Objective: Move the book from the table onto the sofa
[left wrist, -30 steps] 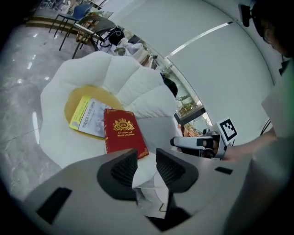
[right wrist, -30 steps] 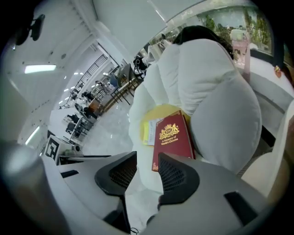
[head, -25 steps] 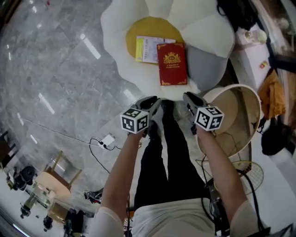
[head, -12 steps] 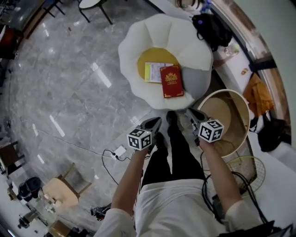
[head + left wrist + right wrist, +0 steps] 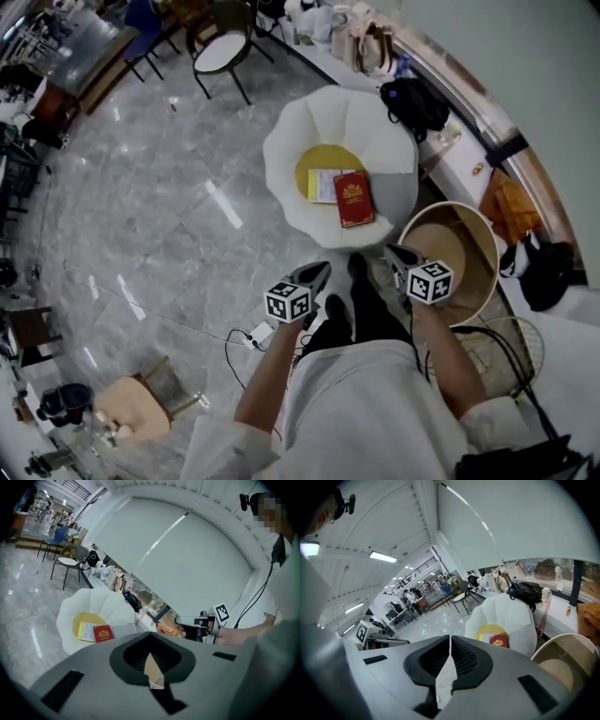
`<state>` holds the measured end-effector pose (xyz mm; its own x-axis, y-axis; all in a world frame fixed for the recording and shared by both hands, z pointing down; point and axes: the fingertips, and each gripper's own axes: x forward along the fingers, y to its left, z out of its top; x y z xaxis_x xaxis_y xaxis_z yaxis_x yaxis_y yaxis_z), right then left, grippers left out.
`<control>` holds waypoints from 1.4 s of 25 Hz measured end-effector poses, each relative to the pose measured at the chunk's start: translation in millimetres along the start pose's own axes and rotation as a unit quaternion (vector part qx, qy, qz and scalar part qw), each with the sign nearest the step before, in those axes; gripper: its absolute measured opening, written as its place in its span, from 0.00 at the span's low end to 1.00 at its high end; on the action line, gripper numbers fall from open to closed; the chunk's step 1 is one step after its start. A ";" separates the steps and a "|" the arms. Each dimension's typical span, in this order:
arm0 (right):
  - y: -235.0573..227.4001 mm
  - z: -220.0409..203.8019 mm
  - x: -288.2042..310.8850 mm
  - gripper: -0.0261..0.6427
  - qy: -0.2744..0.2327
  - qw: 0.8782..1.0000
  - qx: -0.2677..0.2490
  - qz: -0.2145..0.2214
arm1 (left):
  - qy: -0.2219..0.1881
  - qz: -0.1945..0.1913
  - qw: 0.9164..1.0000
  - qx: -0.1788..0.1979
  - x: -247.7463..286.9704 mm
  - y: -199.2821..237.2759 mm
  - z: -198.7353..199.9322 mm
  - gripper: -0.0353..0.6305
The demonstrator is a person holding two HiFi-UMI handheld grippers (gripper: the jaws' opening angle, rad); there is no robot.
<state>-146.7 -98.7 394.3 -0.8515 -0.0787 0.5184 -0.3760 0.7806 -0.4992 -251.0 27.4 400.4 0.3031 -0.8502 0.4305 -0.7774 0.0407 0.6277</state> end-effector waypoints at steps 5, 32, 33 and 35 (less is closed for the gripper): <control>31.8 4.5 -33.6 0.10 0.004 1.000 -0.013 -0.002 | -0.004 -0.009 1.000 0.030 -40.4 -33.2 8.7 0.06; 44.4 51.1 -159.1 0.10 -0.045 0.996 -0.081 -0.018 | -0.053 0.021 0.996 0.064 -69.3 -120.1 37.6 0.06; 45.5 51.8 -161.1 0.10 -0.045 0.995 -0.081 -0.017 | -0.053 0.022 0.996 0.063 -69.7 -121.6 37.1 0.06; 46.8 53.0 -164.6 0.10 -0.046 0.995 -0.085 -0.017 | -0.052 0.022 0.996 0.062 -69.4 -124.2 35.7 0.06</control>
<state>-43.5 -82.1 248.9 -0.8722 -0.1559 0.4636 -0.3439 0.8696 -0.3545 -195.2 62.6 269.5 0.2130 -0.8992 0.3821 -0.8526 0.0199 0.5222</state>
